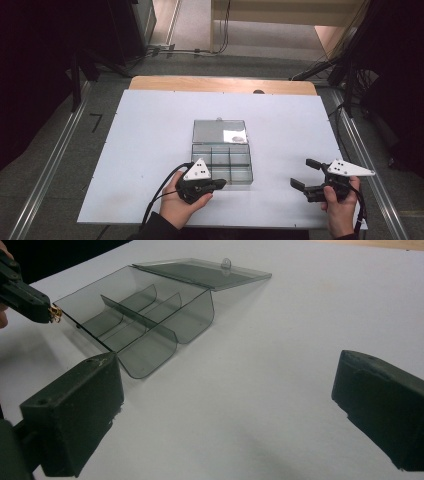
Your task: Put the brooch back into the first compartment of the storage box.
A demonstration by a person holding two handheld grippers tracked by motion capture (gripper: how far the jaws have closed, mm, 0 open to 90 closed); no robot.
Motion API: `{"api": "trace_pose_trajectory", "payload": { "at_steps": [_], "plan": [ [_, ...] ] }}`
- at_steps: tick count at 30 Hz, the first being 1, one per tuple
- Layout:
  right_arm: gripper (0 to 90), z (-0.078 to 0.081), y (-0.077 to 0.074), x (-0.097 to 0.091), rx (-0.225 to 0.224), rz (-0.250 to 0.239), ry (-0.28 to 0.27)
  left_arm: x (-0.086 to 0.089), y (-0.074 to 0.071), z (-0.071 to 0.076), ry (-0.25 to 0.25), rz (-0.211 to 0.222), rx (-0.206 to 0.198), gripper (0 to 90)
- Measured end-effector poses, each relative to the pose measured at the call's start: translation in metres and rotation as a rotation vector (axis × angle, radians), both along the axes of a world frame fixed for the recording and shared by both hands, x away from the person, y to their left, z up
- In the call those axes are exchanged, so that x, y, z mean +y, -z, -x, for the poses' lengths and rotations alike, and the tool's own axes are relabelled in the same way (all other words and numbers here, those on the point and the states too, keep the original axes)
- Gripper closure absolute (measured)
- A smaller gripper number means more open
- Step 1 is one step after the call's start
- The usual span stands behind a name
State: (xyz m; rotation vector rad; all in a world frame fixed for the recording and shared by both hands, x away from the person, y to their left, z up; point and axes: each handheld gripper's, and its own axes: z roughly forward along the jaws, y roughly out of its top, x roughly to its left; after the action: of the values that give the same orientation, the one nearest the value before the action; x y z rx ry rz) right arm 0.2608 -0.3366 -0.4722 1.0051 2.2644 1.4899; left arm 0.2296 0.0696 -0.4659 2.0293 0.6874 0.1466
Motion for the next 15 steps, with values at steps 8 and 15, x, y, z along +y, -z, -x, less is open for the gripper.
{"api": "trace_pose_trajectory", "payload": {
  "at_steps": [8,15],
  "plan": [
    [0.0,0.001,0.0,0.001,-0.002,-0.002,-0.004,0.009,-0.007,-0.003,-0.021,0.02,-0.012,90.0],
    [0.0,0.0,0.001,0.002,0.0,0.005,-0.007,0.017,-0.011,-0.007,-0.042,0.036,-0.018,90.0]
  ]
}}
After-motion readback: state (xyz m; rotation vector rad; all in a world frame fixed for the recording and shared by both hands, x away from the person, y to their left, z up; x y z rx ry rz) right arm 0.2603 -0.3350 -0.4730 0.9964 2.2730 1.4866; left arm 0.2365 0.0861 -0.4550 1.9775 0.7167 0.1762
